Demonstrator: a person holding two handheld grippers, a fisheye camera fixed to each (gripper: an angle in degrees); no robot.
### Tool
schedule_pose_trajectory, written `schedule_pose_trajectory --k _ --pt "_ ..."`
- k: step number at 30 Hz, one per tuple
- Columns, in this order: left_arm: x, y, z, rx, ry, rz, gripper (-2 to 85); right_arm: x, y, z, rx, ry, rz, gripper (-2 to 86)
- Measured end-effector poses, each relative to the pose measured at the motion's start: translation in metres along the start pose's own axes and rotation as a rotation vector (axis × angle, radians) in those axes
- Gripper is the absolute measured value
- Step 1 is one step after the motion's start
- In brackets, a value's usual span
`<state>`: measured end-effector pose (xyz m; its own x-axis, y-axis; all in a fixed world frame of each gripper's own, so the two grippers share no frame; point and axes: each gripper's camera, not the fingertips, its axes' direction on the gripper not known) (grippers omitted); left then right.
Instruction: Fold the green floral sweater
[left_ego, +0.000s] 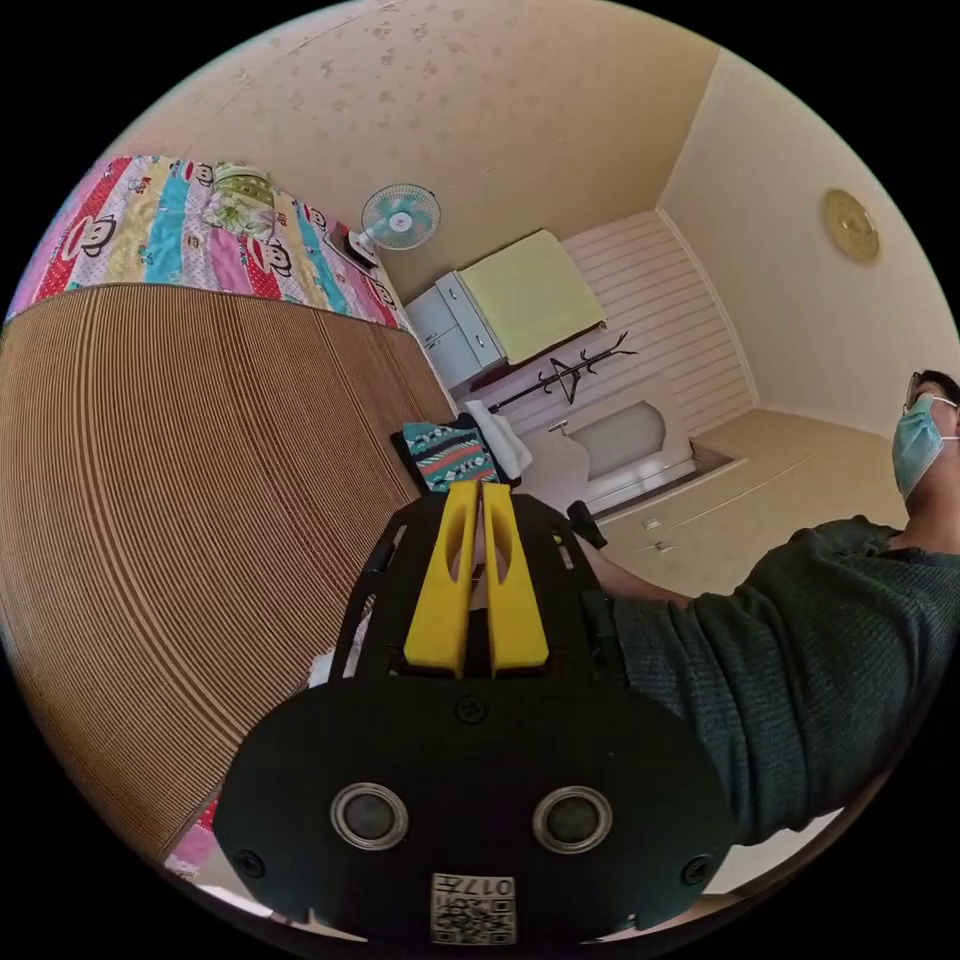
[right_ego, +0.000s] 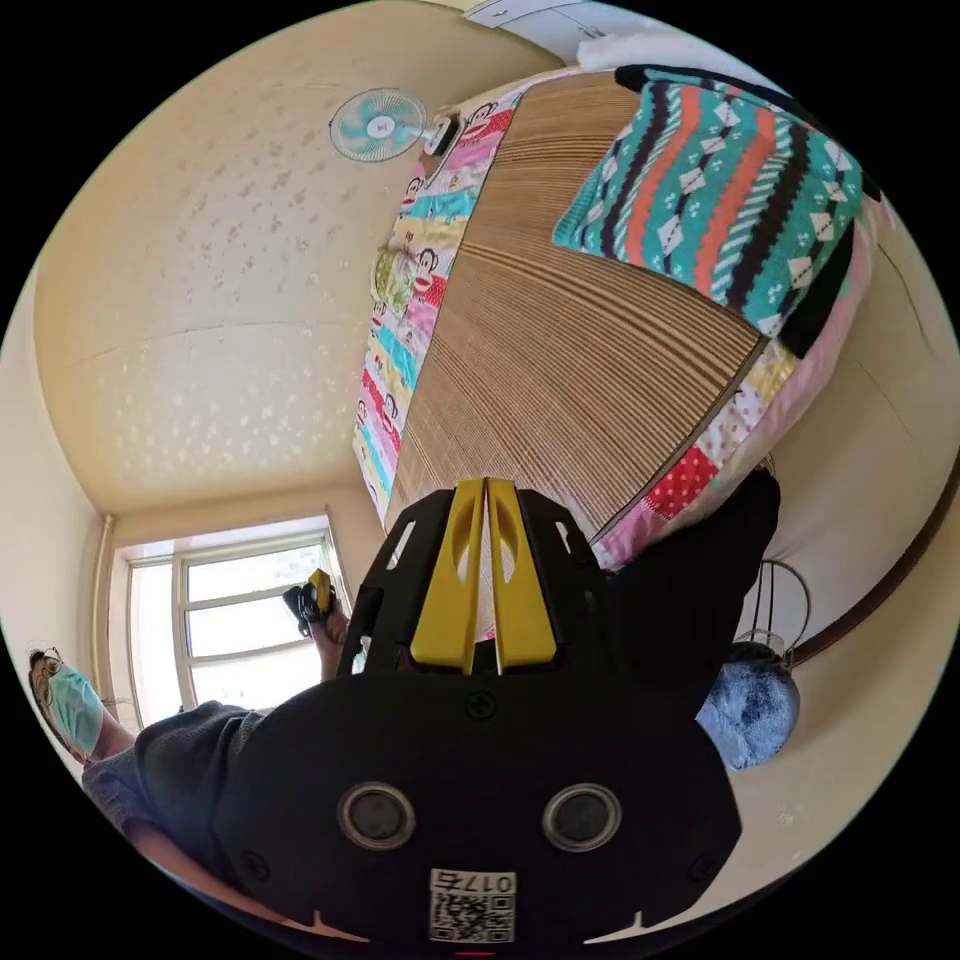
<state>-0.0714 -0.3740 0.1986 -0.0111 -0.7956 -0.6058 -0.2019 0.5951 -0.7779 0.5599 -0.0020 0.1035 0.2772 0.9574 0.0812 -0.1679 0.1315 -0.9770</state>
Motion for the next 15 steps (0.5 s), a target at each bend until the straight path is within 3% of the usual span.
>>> schedule_pose_trajectory --k 8,15 --pt "0.009 -0.049 0.160 -0.178 0.128 0.023 -0.8 0.044 -0.103 -0.106 0.147 0.149 0.086 6.7" --pt "-0.005 -0.108 0.254 -0.257 0.160 -0.001 1.3 -0.030 -0.209 -0.115 0.028 0.604 -0.239 8.9"
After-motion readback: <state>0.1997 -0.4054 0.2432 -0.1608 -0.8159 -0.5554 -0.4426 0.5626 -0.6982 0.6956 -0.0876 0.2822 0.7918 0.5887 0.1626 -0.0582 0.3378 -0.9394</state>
